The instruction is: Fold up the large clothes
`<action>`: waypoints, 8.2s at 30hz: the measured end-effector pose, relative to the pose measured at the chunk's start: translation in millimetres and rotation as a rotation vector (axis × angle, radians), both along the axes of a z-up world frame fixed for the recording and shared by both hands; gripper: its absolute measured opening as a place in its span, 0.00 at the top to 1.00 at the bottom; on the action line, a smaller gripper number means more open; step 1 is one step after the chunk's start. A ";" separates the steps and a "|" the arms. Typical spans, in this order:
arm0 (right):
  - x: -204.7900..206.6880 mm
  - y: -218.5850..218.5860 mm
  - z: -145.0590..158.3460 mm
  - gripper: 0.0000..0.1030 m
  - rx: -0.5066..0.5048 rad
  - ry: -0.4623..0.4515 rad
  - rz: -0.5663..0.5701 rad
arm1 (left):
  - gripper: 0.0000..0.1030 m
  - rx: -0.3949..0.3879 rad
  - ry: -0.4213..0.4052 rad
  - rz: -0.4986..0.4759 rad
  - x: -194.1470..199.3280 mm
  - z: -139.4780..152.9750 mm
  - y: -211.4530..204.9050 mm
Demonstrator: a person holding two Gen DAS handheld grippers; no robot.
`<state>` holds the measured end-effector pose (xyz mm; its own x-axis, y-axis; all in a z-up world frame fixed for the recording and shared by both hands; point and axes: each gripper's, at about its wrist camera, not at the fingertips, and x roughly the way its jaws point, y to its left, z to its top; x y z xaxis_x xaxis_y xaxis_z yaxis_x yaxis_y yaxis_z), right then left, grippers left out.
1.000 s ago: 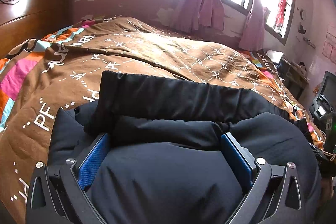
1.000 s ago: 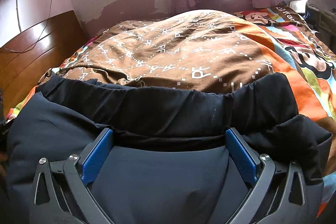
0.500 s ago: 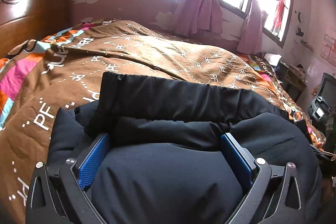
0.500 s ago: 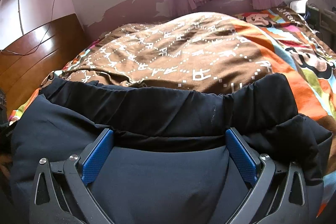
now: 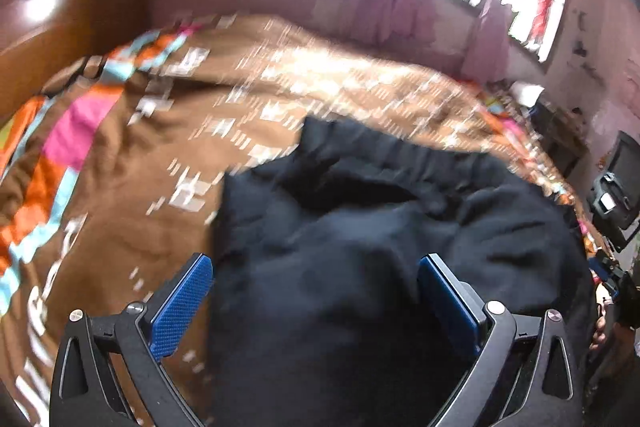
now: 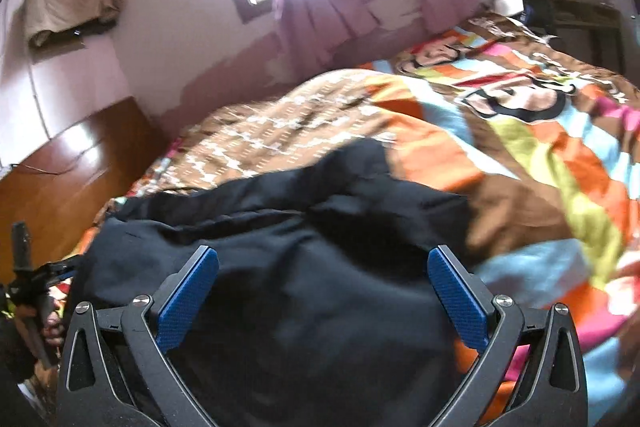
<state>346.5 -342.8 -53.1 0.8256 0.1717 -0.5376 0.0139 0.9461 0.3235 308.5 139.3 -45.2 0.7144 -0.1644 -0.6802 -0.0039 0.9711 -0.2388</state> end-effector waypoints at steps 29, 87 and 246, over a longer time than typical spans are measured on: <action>25.5 -46.4 -79.5 0.01 0.183 0.238 0.107 | 0.00 -0.166 0.105 -0.144 28.4 -49.3 23.8; 5.8 166.6 172.4 0.91 -0.294 -0.316 0.412 | 0.87 -0.084 -0.128 0.148 -50.9 145.3 77.9; -304.5 168.8 106.8 0.01 -0.259 -0.339 0.203 | 0.00 0.249 -0.409 0.211 -348.9 82.8 -86.2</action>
